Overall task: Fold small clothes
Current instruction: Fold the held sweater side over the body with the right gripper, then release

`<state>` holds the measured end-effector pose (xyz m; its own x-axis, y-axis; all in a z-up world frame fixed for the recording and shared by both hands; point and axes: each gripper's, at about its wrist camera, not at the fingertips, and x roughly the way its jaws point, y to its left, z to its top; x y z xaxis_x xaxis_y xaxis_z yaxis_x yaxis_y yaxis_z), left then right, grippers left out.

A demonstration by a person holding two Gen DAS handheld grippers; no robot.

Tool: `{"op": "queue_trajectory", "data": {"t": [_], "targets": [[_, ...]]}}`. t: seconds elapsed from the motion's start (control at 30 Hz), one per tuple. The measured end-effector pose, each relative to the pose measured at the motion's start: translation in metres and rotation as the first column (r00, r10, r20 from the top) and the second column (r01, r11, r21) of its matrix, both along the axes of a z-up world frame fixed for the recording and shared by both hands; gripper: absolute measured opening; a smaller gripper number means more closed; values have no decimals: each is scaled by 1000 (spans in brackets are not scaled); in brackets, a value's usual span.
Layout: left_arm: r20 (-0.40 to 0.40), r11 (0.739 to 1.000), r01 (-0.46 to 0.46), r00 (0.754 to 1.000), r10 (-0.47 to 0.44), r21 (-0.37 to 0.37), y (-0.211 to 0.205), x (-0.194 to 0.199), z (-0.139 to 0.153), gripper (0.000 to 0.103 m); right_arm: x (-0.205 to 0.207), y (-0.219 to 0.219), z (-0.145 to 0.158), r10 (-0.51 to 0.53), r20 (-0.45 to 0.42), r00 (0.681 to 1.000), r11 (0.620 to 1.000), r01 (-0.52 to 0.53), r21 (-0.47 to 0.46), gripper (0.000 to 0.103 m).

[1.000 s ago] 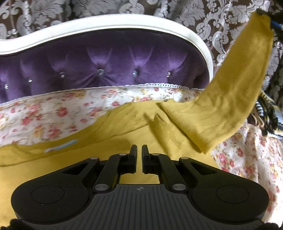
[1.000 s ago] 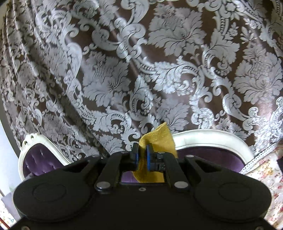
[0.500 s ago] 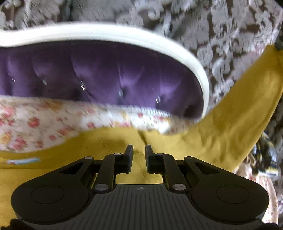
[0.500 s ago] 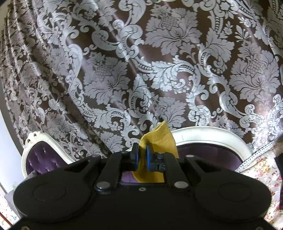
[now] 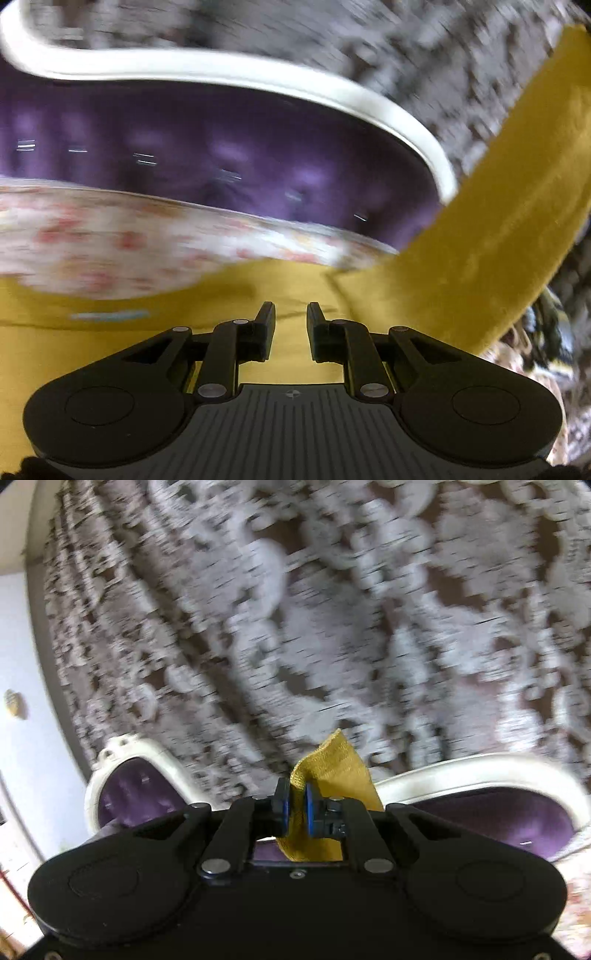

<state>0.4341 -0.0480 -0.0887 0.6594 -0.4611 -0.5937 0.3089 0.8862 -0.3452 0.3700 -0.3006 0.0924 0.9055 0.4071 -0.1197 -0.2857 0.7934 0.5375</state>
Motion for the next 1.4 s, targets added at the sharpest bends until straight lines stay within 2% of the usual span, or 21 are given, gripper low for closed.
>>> {"op": "queue_trajectory", "data": {"t": [0.07,0.2,0.33,0.43,0.53,0.57,0.6,0.7,0.8,0.9,0.97,1.07,1.2,1.23,1.27,1.33,1.4], "targets": [[-7,999,-51,999,51,-13,37,-8,5,18,6,27,2,57,-1,998,998,-57,3,15],[20,988,-152,988,151,36,103,-32,12,19,17,96,-9,190,-16,982,982,-190,12,15],[25,965,-250,968,249,79,161,-57,10,19,28,179,-44,307,-63,949,951,-308,1,15],[2,947,-303,953,304,111,193,-73,4,19,37,239,-87,374,-138,917,924,-381,-29,18],[-24,935,-331,941,336,124,213,-86,-4,19,38,292,-137,409,-212,887,896,-435,-93,32],[-33,933,-336,939,343,125,219,-90,-6,19,37,305,-154,424,-248,871,882,-459,-106,44],[-39,931,-339,937,347,131,224,-94,-8,19,34,312,-166,433,-273,859,872,-476,-113,48],[-27,926,-348,934,355,148,232,-100,-4,19,19,303,-176,448,-286,847,862,-494,-111,50],[13,929,-333,942,335,159,224,-95,6,19,13,264,-165,404,-268,875,889,-444,-109,55],[52,947,-282,959,278,154,202,-85,14,20,22,221,-153,298,-285,911,920,-354,-170,56],[64,958,-234,972,227,166,184,-73,14,20,34,191,-155,187,-324,927,927,-276,-255,56],[53,962,-174,985,166,209,159,-52,1,20,53,150,-173,54,-404,913,909,-213,-359,56],[17,940,-145,989,147,309,144,-37,-29,20,62,104,-206,-95,-481,872,885,-147,-441,51],[46,934,-145,989,137,326,142,-39,-32,20,59,97,-212,-120,-481,869,878,-133,-459,48],[55,928,-138,990,127,347,140,-40,-32,20,54,91,-213,-130,-456,881,872,-118,-476,48],[45,921,-130,992,122,366,139,-41,-28,20,49,85,-210,-177,-435,883,860,-76,-505,49],[27,919,-130,991,129,373,139,-44,-20,21,39,73,-202,-193,-421,886,885,-27,-464,53]]}}
